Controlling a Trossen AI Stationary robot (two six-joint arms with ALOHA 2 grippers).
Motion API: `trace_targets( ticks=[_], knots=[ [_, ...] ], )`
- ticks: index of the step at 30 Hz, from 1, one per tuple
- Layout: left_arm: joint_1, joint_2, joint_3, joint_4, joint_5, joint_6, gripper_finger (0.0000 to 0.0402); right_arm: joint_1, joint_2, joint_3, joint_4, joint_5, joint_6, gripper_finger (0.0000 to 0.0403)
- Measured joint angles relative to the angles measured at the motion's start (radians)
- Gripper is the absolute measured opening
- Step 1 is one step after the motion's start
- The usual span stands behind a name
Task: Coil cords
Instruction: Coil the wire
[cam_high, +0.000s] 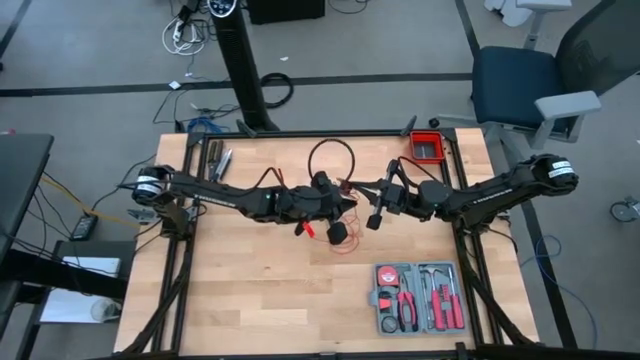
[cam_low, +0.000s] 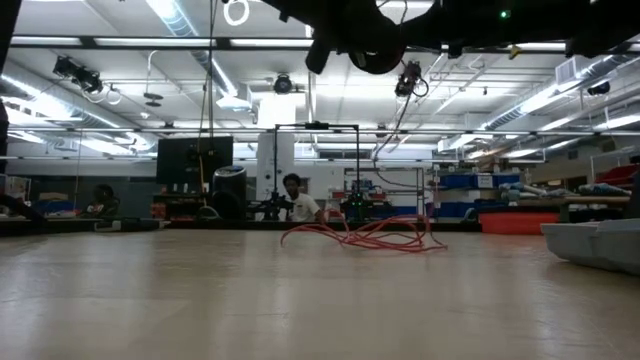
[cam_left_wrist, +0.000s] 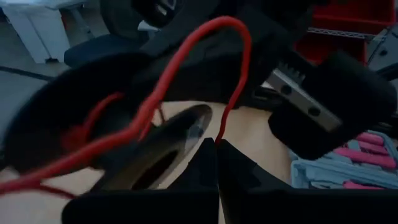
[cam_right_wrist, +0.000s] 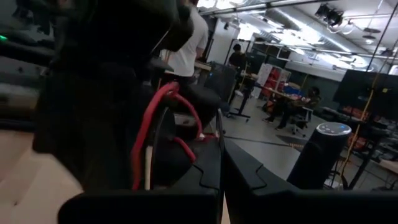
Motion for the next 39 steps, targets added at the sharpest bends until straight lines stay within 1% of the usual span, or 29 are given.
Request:
trace_targets(
  ticks=[4, 6, 10, 13, 17, 22, 25, 29, 33, 39],
  knots=[
    [0.0, 0.02, 0.001, 0.012, 0.003, -0.001, 0.0, -0.015, 0.031, 0.0, 0.033, 0.003, 0.006, 0.0001],
    [0.0, 0.031, 0.0, 0.013, 0.014, -0.001, 0.0, -0.026, 0.053, 0.0, 0.077, 0.002, 0.007, 0.0001],
    [0.0, 0.038, 0.0, 0.014, 0.019, -0.001, 0.0, -0.044, 0.088, 0.0, 0.113, -0.023, 0.028, 0.0001],
    [0.0, 0.038, 0.0, 0.006, 0.022, -0.001, 0.0, -0.046, 0.099, 0.0, 0.12, -0.036, 0.049, 0.0002],
    [0.0, 0.031, 0.012, -0.015, 0.022, 0.001, 0.0, -0.046, 0.102, -0.002, 0.12, -0.032, 0.021, 0.0001],
    [-0.001, 0.03, 0.077, -0.112, 0.046, 0.004, 0.0, -0.046, 0.088, -0.002, 0.121, -0.03, -0.008, 0.0002],
    [-0.001, 0.03, 0.123, -0.181, 0.062, 0.005, 0.0, -0.047, 0.085, -0.002, 0.105, -0.008, -0.02, 0.0002],
    [-0.001, 0.028, 0.173, -0.251, 0.098, 0.013, 0.0, -0.052, 0.084, -0.002, 0.029, 0.013, -0.032, 0.0003],
    [-0.003, 0.028, 0.188, -0.305, 0.097, 0.056, 0.0, -0.051, 0.082, -0.002, 0.008, 0.006, -0.029, 0.0002],
    [0.005, 0.036, 0.193, -0.331, 0.097, 0.029, 0.0, -0.051, 0.082, -0.002, 0.022, 0.002, 0.005, 0.0003]
  ],
)
